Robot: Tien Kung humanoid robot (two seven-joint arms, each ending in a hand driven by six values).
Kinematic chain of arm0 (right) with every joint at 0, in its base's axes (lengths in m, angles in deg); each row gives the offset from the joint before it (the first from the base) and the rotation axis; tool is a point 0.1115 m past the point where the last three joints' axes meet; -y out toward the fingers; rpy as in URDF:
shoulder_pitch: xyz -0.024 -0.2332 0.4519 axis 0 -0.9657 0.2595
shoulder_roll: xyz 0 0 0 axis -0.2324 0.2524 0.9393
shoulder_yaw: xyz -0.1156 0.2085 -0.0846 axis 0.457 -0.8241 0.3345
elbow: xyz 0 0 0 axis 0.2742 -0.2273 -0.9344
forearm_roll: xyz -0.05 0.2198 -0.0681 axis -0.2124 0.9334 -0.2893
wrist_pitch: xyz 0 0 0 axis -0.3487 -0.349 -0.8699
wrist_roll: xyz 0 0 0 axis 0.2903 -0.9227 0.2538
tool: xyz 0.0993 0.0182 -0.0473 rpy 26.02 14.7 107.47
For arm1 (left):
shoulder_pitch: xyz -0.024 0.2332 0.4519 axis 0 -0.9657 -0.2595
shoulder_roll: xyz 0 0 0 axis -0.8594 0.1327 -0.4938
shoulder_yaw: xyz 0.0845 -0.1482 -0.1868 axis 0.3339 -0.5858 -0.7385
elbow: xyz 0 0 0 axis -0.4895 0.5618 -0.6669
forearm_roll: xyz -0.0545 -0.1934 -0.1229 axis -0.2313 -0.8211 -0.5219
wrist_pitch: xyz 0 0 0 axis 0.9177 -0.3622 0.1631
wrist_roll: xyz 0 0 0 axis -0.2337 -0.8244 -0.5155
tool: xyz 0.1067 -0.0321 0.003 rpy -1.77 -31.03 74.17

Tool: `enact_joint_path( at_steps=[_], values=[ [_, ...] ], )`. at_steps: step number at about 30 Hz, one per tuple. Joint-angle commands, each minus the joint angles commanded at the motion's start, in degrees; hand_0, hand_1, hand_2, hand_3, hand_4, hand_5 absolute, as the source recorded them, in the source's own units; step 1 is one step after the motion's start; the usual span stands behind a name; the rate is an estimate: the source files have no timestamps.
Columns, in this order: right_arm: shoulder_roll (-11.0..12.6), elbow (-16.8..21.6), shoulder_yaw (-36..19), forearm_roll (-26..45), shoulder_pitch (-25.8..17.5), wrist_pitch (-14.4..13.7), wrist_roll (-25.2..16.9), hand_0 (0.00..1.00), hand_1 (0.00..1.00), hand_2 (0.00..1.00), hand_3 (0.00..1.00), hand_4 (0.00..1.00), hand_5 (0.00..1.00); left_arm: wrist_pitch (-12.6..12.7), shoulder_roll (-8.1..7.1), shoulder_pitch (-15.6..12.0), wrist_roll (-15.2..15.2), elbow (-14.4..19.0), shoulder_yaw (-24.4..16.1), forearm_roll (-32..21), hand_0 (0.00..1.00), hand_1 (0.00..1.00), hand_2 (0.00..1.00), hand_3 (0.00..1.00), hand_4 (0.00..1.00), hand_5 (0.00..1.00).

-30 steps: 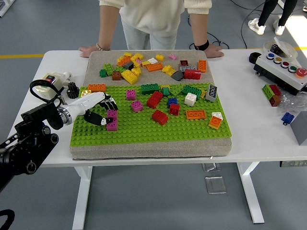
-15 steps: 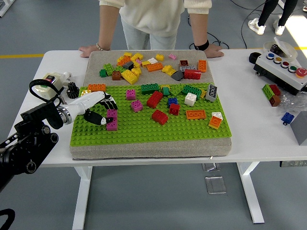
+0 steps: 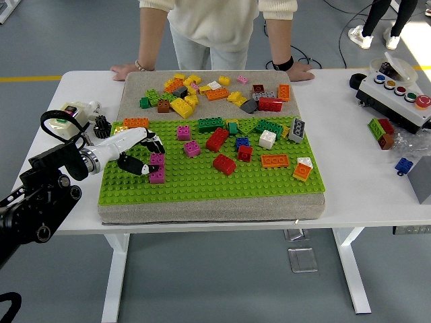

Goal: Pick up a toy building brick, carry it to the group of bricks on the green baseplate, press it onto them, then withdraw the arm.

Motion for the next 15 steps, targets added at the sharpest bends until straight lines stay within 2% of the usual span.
enact_joint_path(
  at_steps=[14,15],
  values=[
    [0.1,0.0,-0.1,0.0,0.0,0.0,0.0,0.752,0.674,0.725,0.652,0.909,0.493,-0.1,0.03,0.2,0.0,-0.3,-0.1,-0.2,0.766,0.693,0.624,0.581,0.825,0.100],
    [0.1,0.0,-0.1,0.1,0.0,0.0,0.0,0.752,0.675,0.725,0.652,0.910,0.493,-0.1,0.03,0.2,0.0,-0.3,-0.1,-0.2,0.782,0.717,0.633,0.586,0.840,0.106]
  ],
)
